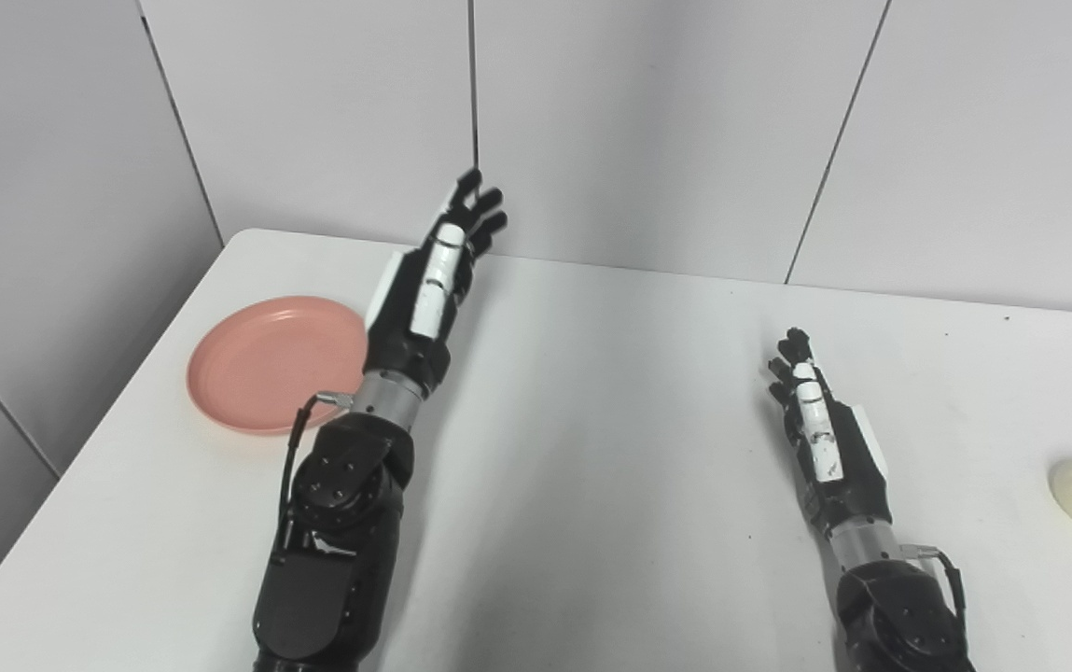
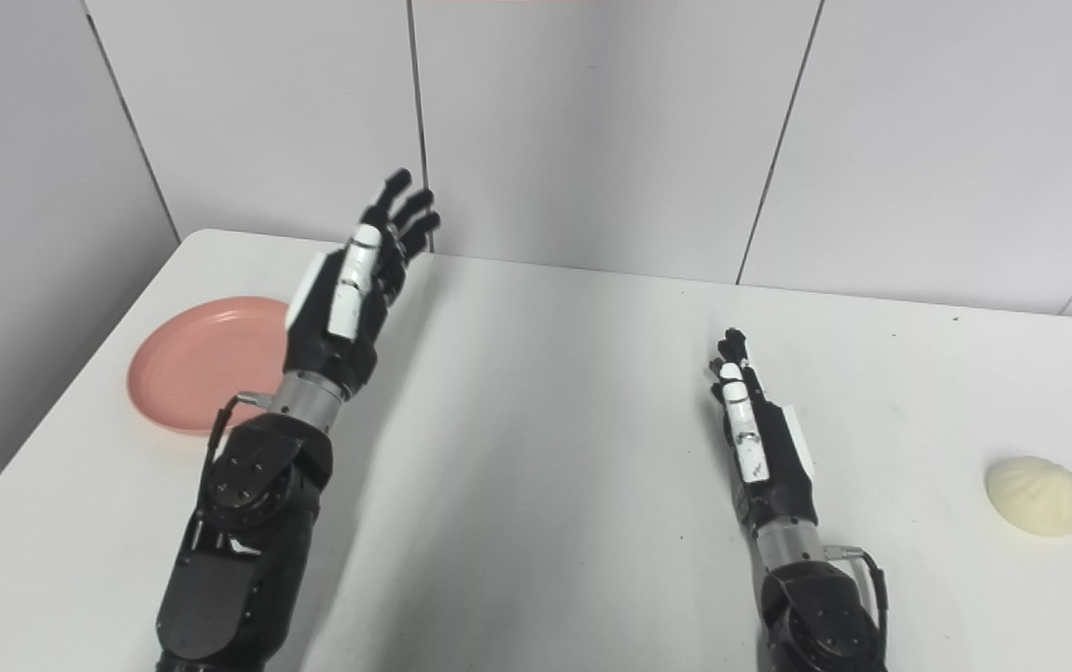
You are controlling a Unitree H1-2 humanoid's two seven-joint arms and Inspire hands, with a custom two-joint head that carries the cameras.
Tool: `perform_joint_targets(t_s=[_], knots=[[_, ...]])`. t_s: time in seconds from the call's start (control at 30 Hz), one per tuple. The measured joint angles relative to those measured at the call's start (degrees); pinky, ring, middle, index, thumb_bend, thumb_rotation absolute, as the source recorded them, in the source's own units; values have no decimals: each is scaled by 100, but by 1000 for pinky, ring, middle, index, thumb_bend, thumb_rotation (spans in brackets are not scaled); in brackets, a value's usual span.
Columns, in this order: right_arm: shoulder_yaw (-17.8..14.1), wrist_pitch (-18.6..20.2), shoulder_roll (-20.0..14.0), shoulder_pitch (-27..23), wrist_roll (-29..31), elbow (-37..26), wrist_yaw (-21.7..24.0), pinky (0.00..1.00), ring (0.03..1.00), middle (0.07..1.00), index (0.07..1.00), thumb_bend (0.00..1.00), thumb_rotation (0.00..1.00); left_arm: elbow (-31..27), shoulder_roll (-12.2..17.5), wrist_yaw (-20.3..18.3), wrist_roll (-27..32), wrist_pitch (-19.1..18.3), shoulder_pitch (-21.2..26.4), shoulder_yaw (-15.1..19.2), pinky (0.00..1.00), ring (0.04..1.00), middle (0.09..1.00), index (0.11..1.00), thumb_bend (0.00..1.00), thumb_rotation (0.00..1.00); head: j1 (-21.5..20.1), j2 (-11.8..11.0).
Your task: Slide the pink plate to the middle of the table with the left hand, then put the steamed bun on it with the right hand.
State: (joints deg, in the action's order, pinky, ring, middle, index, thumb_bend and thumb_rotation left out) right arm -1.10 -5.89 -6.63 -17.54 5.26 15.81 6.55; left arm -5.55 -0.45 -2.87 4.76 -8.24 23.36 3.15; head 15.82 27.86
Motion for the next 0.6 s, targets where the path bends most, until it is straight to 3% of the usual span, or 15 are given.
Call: perform_joint_targets(t_s=[0.27,0.6], knots=[[-17,-1,-30,-37,37,61,51,1000,985,998,1000,177,1000,-491,202,121,5,-33,-21,302,936,928,941,943,540,1000,27,0],[-18,-7,-54,-37,49,74,62,1000,984,1000,1000,176,1000,-514,449,447,512,39,-16,1161,967,947,950,949,522,1000,62,0]])
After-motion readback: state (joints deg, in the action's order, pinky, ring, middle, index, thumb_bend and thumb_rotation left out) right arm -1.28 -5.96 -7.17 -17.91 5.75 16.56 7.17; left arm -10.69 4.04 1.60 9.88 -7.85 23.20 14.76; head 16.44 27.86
